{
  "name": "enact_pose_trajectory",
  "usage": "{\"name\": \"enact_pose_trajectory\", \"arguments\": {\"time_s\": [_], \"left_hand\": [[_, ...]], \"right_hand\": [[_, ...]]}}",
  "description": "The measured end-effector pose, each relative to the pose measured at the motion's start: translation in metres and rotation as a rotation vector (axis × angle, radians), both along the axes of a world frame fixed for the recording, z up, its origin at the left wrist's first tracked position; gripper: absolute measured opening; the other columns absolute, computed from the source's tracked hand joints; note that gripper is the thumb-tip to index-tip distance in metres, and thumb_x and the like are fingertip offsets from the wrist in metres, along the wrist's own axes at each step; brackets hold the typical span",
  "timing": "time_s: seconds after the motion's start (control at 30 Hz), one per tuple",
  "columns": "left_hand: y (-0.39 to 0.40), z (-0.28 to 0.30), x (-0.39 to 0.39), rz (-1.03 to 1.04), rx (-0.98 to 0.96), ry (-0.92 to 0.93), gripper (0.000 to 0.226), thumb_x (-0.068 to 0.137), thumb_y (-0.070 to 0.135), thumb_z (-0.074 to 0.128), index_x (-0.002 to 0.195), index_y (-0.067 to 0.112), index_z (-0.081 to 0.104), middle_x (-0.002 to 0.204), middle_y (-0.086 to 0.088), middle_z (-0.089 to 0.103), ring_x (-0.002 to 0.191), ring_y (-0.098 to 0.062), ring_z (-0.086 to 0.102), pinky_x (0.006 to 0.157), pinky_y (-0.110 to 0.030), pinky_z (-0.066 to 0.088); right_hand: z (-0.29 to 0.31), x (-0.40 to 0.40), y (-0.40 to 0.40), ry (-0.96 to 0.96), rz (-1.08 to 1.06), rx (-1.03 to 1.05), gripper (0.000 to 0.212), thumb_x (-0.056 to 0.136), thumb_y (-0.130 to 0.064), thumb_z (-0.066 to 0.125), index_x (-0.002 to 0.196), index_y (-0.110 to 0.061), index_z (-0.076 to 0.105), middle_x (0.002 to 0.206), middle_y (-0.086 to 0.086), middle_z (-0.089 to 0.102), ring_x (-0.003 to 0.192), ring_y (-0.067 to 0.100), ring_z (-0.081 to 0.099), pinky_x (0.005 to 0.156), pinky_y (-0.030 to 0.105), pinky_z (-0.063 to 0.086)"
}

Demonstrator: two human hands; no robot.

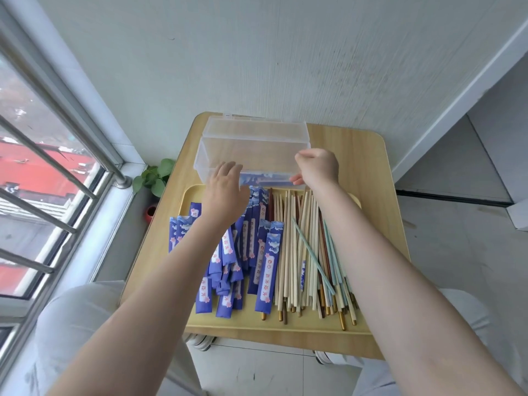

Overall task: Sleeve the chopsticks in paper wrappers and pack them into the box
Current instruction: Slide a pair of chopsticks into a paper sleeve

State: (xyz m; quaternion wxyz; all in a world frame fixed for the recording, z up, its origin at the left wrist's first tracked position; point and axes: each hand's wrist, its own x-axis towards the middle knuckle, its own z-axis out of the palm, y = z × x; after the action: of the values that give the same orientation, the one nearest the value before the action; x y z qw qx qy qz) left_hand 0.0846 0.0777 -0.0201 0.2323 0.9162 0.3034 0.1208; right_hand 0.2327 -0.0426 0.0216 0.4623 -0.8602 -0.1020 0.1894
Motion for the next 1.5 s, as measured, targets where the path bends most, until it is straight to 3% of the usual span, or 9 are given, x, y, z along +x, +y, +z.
{"name": "enact_pose_trajectory", "arguments": {"time_s": [0.1,0.17,0.33,0.6,0.83,0.97,1.13,1.37,1.5], "left_hand": [[-0.007,0.000,-0.007,0.028,0.018,-0.017,0.051,0.095,0.013,0.056,0.145,0.006,0.046,0.154,-0.014,0.038,0.145,-0.032,0.029,0.116,-0.041,0.033],[-0.014,0.001,-0.014,0.095,0.010,-0.038,0.039,0.095,0.014,0.055,0.134,0.009,0.056,0.139,-0.012,0.048,0.128,-0.030,0.044,0.093,-0.038,0.046],[-0.030,0.001,-0.038,0.192,-0.044,0.292,0.014,0.092,0.022,0.053,0.096,0.011,0.060,0.095,-0.004,0.061,0.076,-0.025,0.053,0.055,-0.027,0.034],[-0.046,-0.015,-0.064,0.109,-0.184,0.219,0.028,0.092,0.024,0.056,0.118,0.014,0.054,0.111,-0.005,0.055,0.089,-0.025,0.053,0.066,-0.031,0.038],[-0.058,0.002,-0.068,0.120,-0.230,-0.057,0.011,0.095,0.025,0.056,0.101,0.017,0.061,0.084,0.004,0.051,0.074,-0.014,0.047,0.058,-0.024,0.032],[-0.083,0.015,-0.058,-0.039,-0.553,-0.008,0.026,0.096,0.043,0.060,0.105,0.019,0.059,0.082,0.006,0.065,0.067,-0.011,0.061,0.059,-0.024,0.047],[-0.107,0.005,-0.050,-0.060,-0.699,-0.036,0.029,0.100,0.030,0.060,0.090,0.003,0.056,0.081,-0.013,0.072,0.052,-0.015,0.065,0.052,-0.026,0.056],[-0.115,-0.003,-0.061,-0.071,-0.743,0.049,0.036,0.102,0.030,0.056,0.079,0.002,0.061,0.064,-0.008,0.065,0.047,-0.008,0.058,0.047,-0.015,0.045],[-0.117,-0.006,-0.068,-0.042,-0.824,0.035,0.042,0.103,0.034,0.054,0.080,0.000,0.063,0.058,-0.005,0.063,0.048,-0.013,0.055,0.048,-0.022,0.043]], "right_hand": [[-0.002,-0.007,-0.010,-0.058,0.007,0.024,0.029,0.101,-0.013,0.049,0.124,-0.013,0.066,0.100,0.006,0.074,0.051,0.011,0.068,0.044,0.017,0.047],[-0.005,-0.020,-0.017,-0.108,0.048,-0.001,0.023,0.101,-0.015,0.049,0.114,-0.014,0.068,0.099,0.003,0.073,0.050,0.009,0.066,0.045,0.018,0.047],[-0.024,-0.071,-0.034,-0.091,0.479,-0.512,0.030,0.098,-0.031,0.057,0.086,-0.004,0.066,0.072,0.010,0.070,0.054,0.017,0.066,0.057,0.026,0.046],[-0.044,-0.103,-0.025,-0.122,0.489,-0.741,0.030,0.095,-0.035,0.065,0.079,-0.013,0.053,0.074,0.001,0.055,0.061,0.020,0.053,0.047,0.026,0.034],[-0.023,-0.087,-0.047,0.001,0.410,-0.421,0.037,0.097,-0.035,0.063,0.076,-0.004,0.062,0.064,0.004,0.055,0.053,0.018,0.049,0.058,0.032,0.044],[-0.006,-0.077,-0.063,0.083,0.283,-0.141,0.034,0.096,-0.033,0.066,0.090,0.001,0.069,0.063,0.004,0.059,0.046,0.012,0.045,0.051,0.027,0.034],[-0.007,-0.075,-0.078,0.125,0.210,-0.008,0.035,0.100,-0.037,0.057,0.085,-0.007,0.065,0.059,0.002,0.061,0.039,0.011,0.044,0.044,0.023,0.036],[-0.037,-0.071,-0.112,-0.087,0.343,-0.501,0.035,0.095,-0.035,0.065,0.073,-0.009,0.056,0.062,0.003,0.050,0.054,0.019,0.047,0.055,0.030,0.038],[-0.044,-0.080,-0.112,-0.129,0.367,-0.550,0.023,0.092,-0.030,0.069,0.082,-0.011,0.061,0.074,0.002,0.060,0.061,0.016,0.056,0.051,0.028,0.038]]}}
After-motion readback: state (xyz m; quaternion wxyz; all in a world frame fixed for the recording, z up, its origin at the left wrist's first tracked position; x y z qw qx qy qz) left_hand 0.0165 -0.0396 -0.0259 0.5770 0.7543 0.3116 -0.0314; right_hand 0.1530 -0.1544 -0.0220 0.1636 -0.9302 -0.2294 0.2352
